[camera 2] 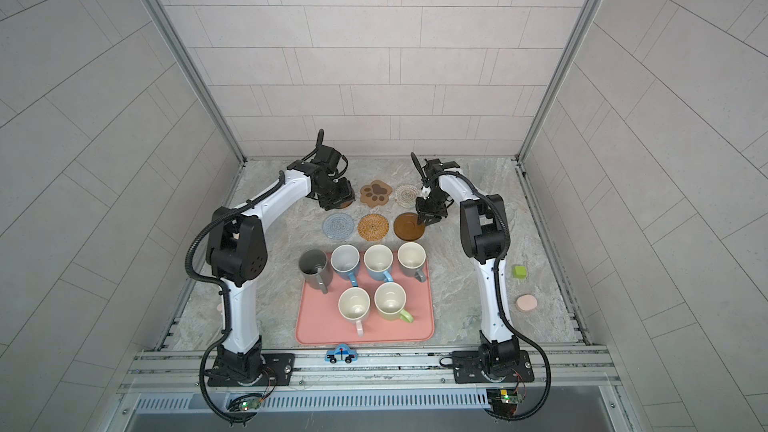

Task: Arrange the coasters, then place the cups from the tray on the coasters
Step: 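Raise both grippers high above the coasters and draw them back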

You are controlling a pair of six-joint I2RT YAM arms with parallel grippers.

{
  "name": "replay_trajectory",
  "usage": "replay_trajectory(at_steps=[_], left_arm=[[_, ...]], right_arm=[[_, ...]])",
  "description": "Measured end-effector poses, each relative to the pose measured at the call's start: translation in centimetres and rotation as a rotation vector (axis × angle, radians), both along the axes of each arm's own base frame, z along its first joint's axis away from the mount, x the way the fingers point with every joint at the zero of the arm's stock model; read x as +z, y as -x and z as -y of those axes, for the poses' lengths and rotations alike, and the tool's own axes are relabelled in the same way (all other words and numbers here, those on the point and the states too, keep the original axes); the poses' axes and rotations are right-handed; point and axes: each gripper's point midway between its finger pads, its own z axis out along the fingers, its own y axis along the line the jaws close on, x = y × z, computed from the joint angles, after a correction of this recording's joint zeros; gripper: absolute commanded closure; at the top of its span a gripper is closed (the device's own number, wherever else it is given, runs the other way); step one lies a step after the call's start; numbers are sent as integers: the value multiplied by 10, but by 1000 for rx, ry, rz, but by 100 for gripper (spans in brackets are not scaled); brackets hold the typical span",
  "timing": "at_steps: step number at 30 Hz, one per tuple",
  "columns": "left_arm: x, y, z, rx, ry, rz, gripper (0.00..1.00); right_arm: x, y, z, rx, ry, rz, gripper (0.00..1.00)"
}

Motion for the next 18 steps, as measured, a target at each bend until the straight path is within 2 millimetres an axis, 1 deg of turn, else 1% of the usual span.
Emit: replay_trajectory(at_steps=[3,7,14,18], left_arm=[[2,-1,-1,3,-5,8,39],[10,-3,-2,7,-3,35,39],[29,-14,-7,29,-4,111,39],[39,-19,-13,46,-13,145,39]], right_arm=[[7,-6,0,0,0,24,61],[21,-14,1,-3,2,65,57],[64,-25,11,-6,22,174,52],[82,-30,19,-4,42,225,50]])
